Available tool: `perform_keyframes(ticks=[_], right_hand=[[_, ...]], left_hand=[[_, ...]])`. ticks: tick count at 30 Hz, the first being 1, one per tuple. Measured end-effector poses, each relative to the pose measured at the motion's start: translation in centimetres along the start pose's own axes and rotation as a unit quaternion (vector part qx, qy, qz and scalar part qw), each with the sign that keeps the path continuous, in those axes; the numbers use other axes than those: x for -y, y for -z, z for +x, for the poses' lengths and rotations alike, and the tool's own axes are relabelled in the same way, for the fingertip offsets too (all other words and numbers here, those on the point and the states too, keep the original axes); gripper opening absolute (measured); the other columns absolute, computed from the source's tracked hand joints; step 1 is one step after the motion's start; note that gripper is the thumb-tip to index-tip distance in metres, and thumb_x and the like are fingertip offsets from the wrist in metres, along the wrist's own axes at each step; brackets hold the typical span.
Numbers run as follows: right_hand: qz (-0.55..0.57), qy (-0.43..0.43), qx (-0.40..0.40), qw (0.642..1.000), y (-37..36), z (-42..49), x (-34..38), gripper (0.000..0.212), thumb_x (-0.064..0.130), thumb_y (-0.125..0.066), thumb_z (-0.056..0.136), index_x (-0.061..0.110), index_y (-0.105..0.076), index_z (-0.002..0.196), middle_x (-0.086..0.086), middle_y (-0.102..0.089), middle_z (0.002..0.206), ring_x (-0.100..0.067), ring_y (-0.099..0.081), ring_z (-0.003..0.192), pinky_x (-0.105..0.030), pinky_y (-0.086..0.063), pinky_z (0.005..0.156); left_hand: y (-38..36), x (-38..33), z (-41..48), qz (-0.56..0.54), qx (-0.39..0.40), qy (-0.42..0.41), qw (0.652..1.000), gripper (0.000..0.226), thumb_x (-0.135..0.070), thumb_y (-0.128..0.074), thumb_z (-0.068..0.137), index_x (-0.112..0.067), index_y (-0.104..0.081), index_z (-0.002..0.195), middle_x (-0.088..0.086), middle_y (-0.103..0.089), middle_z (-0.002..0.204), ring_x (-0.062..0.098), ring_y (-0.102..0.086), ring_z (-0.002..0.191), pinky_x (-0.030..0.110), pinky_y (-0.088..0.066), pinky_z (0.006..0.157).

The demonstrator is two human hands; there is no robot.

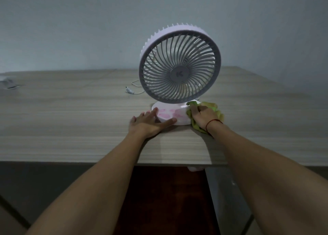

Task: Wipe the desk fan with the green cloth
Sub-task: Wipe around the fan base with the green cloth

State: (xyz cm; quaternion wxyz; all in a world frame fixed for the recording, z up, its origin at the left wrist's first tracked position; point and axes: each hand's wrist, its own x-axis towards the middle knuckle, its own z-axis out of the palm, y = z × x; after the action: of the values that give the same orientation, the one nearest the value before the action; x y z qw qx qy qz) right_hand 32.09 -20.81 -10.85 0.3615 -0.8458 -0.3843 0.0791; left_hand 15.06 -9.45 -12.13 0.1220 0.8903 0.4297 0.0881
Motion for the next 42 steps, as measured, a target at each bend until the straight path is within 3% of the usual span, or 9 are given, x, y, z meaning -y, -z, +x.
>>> perform_keyframes(ticks=[7,12,16,19,23,27,31,35,42], right_hand=[[0.085,0.024,-0.005,0.996,-0.6,-2.5,0.8,0.049,0.041,-0.038,0.093,0.005,-0.071,0.095,-0.022,-0.068,0.108,-0.035,-0.062,0.103,-0.036,-0.047,0.094],[0.134,0.022,0.019,0.99,-0.1,-6.4,1.3,0.047,0.038,-0.041,0.093,0.021,-0.043,0.049,-0.012,-0.055,0.082,-0.023,-0.051,0.083,-0.028,-0.036,0.076],[0.133,0.041,0.073,0.988,0.5,-8.5,1.8,0.045,0.042,-0.036,0.094,0.013,-0.064,0.074,-0.014,-0.063,0.099,-0.029,-0.056,0.098,-0.035,-0.04,0.086],[0.221,0.008,-0.035,0.975,2.2,-8.8,2.1,0.05,0.04,-0.034,0.09,0.009,-0.072,0.101,-0.011,-0.069,0.111,-0.031,-0.059,0.107,-0.036,-0.043,0.091],[0.092,-0.085,-0.165,0.978,4.4,-9.0,-0.2,0.052,0.047,-0.043,0.086,0.005,-0.071,0.1,-0.021,-0.069,0.111,-0.036,-0.063,0.103,-0.035,-0.048,0.083],[-0.081,-0.135,-0.057,0.986,3.9,-10.0,-0.8,0.074,0.07,-0.052,0.072,0.011,-0.065,0.114,-0.014,-0.065,0.122,-0.034,-0.06,0.114,-0.039,-0.047,0.092],[-0.07,-0.107,-0.028,0.991,3.1,-8.9,0.2,0.054,0.052,-0.064,0.076,0.015,-0.063,0.115,-0.013,-0.063,0.124,-0.033,-0.059,0.115,-0.038,-0.048,0.095],[0.11,-0.108,-0.047,0.987,3.4,-7.7,0.3,0.014,0.023,-0.062,0.083,0.011,-0.069,0.087,-0.016,-0.066,0.105,-0.03,-0.062,0.099,-0.031,-0.047,0.087],[0.198,-0.141,-0.02,0.97,2.1,-7.5,0.6,0.033,0.004,-0.053,0.089,-0.003,-0.057,0.121,-0.016,-0.064,0.106,-0.027,-0.06,0.085,-0.032,-0.055,0.067]], left_hand=[[0.1,0.1,0.0,-0.007,0.003,0.015,1.0,0.115,-0.098,-0.024,0.057,-0.033,-0.011,0.151,-0.004,-0.02,0.161,0.02,-0.016,0.149,0.05,-0.009,0.119],[-0.4,-0.1,-1.5,-0.098,-0.082,0.019,0.992,0.1,-0.084,-0.041,0.071,-0.026,-0.022,0.15,0.003,-0.041,0.152,0.025,-0.037,0.141,0.046,-0.026,0.114],[-1.1,-0.4,-3.5,-0.253,-0.221,0.103,0.936,0.047,-0.055,-0.045,0.083,-0.02,-0.067,0.104,0.011,-0.071,0.108,0.034,-0.063,0.103,0.042,-0.049,0.094],[-1.1,-1.4,-5.2,-0.239,-0.198,0.062,0.949,0.054,-0.059,-0.039,0.084,-0.014,-0.061,0.063,0.014,-0.071,0.082,0.035,-0.065,0.084,0.036,-0.05,0.074],[0.1,-2.8,-5.2,-0.189,-0.103,0.076,0.974,0.093,-0.08,-0.023,0.078,-0.002,-0.068,0.103,0.022,-0.068,0.114,0.037,-0.062,0.105,0.038,-0.045,0.089],[0.5,-5.4,-4.7,-0.238,-0.007,0.08,0.968,0.116,-0.099,-0.042,0.045,-0.013,-0.06,0.12,0.013,-0.065,0.121,0.033,-0.063,0.108,0.045,-0.05,0.096],[-0.7,-6.6,-4.7,-0.224,-0.019,0.061,0.973,0.055,-0.05,-0.062,0.073,-0.008,-0.052,0.108,0.015,-0.065,0.112,0.034,-0.064,0.102,0.044,-0.056,0.089],[0.2,-6.1,-4.5,-0.414,-0.078,0.081,0.903,0.032,-0.018,-0.053,0.088,0.002,-0.059,0.112,0.023,-0.066,0.113,0.037,-0.064,0.103,0.034,-0.051,0.073],[0.6,-4.7,-5.2,-0.395,-0.072,0.073,0.913,0.03,-0.013,-0.046,0.095,0.007,-0.059,0.112,0.021,-0.065,0.099,0.034,-0.063,0.087,0.033,-0.05,0.065]])
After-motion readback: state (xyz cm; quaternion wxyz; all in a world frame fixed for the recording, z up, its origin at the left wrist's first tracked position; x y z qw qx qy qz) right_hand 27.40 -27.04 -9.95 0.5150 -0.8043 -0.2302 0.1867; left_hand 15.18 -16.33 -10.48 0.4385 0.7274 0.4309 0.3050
